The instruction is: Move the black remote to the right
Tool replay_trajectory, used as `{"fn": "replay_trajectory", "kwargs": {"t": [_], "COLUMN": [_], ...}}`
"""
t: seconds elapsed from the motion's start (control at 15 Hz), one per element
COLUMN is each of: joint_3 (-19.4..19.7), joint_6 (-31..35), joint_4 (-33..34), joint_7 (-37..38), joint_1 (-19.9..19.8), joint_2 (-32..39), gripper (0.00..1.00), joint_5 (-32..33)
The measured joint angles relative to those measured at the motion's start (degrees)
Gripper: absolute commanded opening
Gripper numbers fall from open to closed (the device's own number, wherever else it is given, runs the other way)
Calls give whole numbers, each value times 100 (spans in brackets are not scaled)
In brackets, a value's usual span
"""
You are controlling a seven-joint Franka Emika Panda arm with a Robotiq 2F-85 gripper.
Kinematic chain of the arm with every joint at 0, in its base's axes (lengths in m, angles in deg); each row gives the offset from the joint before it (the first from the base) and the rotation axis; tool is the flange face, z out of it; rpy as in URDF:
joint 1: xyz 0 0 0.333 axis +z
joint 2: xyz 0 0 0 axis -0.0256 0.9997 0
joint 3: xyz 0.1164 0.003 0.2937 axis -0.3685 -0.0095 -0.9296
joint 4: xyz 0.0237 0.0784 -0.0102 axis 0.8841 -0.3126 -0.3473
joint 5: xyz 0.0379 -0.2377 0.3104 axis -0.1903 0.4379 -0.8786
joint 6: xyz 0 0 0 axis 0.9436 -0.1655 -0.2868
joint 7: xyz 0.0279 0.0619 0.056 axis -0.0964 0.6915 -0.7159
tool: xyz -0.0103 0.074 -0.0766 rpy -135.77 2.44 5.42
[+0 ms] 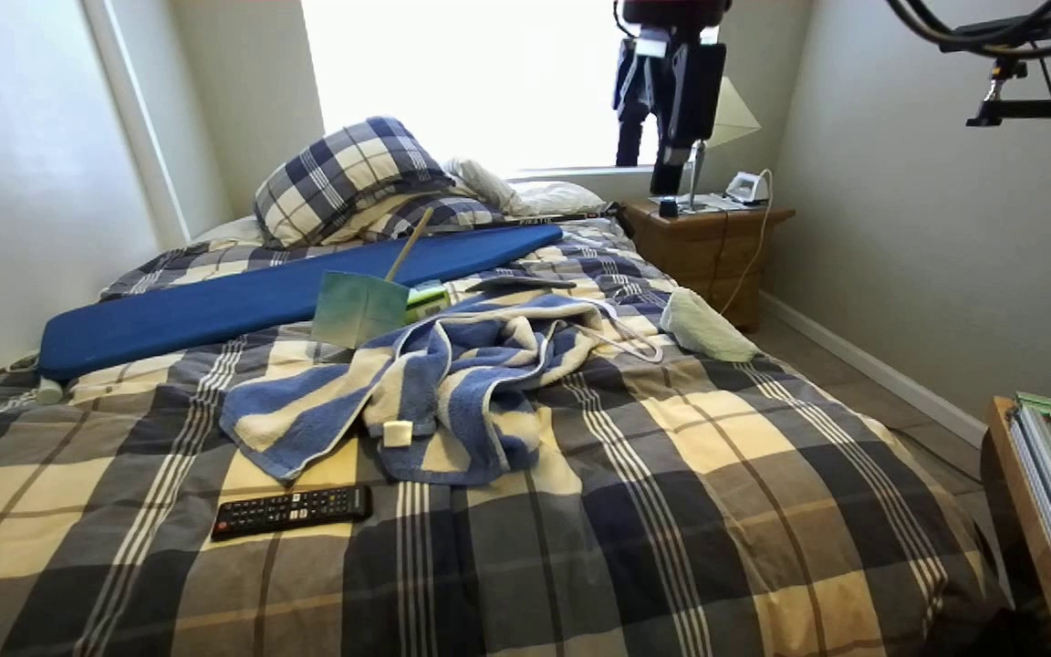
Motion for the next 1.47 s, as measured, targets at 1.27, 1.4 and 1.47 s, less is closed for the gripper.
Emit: {"fn": "replay_trajectory", "kwargs": {"t": [1.27, 1.4, 1.47], "joint_3": [-699, -699, -699], "joint_6": [1695, 1695, 1695], "joint_4": [619, 619, 619], "joint_7": [-15, -14, -14], "joint_1": [105, 105, 105], "joint_2": [1711, 1711, 1711], "gripper": [100, 100, 100], "joint_5": [1425, 1426, 1426]}}
